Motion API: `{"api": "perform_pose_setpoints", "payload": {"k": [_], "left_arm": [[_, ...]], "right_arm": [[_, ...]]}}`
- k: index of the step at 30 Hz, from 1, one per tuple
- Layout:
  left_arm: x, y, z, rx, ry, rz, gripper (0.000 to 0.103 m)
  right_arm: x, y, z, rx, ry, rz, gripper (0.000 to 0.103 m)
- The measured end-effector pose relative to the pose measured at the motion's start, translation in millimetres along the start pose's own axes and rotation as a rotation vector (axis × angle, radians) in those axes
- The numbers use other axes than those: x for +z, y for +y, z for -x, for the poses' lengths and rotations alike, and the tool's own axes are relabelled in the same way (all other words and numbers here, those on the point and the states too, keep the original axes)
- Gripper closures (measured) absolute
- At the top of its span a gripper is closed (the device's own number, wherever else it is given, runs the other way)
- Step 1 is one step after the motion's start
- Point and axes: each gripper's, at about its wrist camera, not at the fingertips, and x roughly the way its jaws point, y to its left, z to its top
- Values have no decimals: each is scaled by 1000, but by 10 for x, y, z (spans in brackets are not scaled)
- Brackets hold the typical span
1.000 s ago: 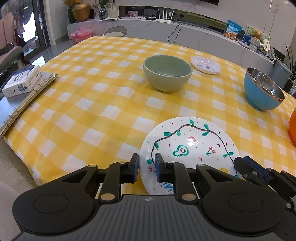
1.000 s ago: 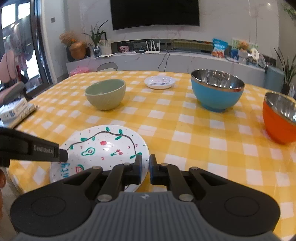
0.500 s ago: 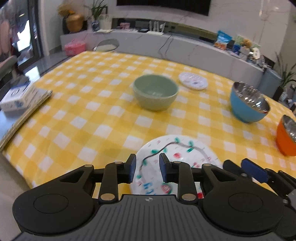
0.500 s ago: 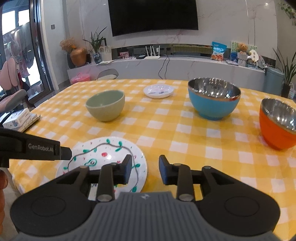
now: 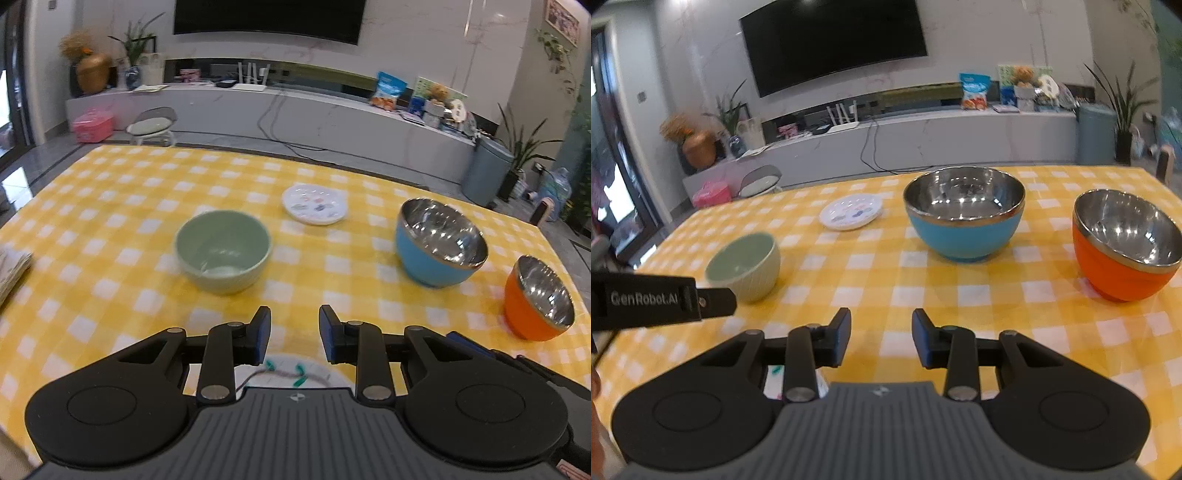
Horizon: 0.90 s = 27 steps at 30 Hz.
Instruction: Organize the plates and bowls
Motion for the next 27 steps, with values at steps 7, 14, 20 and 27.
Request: {"api": "perform_pose_setpoints", "payload": {"k": [7,14,20,27], "left_arm": [[345,20,-266,-64,60,-47,70],[772,27,-545,-58,135,-137,70],[1176,25,-804,-87,133,-206,70],[1505,146,-1466,-104,232,-177,70]], "right_arm": [[348,-26,-300,37,72,-25,67],[852,21,-719,118,211,30,67],[1325,207,-992,186,252,126,67],[1742,285,-1666,118,333,214,73]]}}
